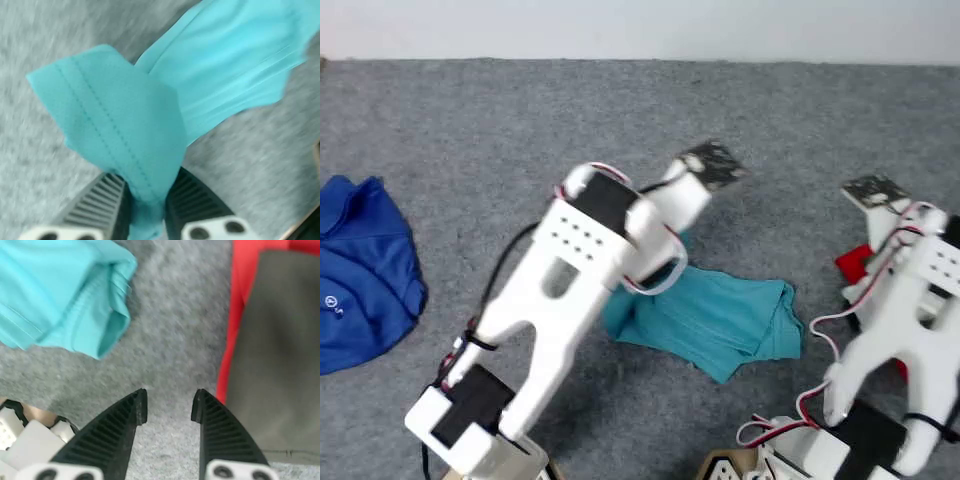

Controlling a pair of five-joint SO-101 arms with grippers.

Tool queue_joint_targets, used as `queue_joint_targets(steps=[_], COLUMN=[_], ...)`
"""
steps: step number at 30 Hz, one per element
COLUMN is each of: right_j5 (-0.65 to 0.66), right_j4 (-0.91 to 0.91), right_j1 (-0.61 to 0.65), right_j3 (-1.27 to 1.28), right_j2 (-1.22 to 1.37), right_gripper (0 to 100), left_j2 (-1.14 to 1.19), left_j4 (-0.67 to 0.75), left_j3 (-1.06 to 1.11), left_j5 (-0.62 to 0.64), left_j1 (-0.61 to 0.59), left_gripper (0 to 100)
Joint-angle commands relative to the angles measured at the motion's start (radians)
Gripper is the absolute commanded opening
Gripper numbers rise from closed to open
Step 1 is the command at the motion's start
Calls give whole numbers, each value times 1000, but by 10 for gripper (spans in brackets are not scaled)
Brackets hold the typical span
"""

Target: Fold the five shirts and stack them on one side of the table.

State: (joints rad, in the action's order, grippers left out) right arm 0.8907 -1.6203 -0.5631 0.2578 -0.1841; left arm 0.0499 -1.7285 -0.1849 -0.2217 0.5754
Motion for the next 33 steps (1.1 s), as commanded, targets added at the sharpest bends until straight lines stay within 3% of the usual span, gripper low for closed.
queue_joint_targets(steps=[1,9,14,28,33], right_j5=[61,167,201,201,167], right_j4=[5,2,2,-24,-133], right_j1=[-71,-199,-234,-242,-150], right_j3=[-46,-46,-46,-54,-55], right_j2=[-4,-2,-2,-8,-15], right_gripper=[165,165,165,165,169], left_j2=[38,247,373,397,368], left_j4=[-31,-29,-28,-29,-29], left_j3=[-113,-450,-595,-596,-588], left_j5=[89,167,213,227,227], left_j1=[132,224,255,273,209], left_gripper=[12,14,141,177,177])
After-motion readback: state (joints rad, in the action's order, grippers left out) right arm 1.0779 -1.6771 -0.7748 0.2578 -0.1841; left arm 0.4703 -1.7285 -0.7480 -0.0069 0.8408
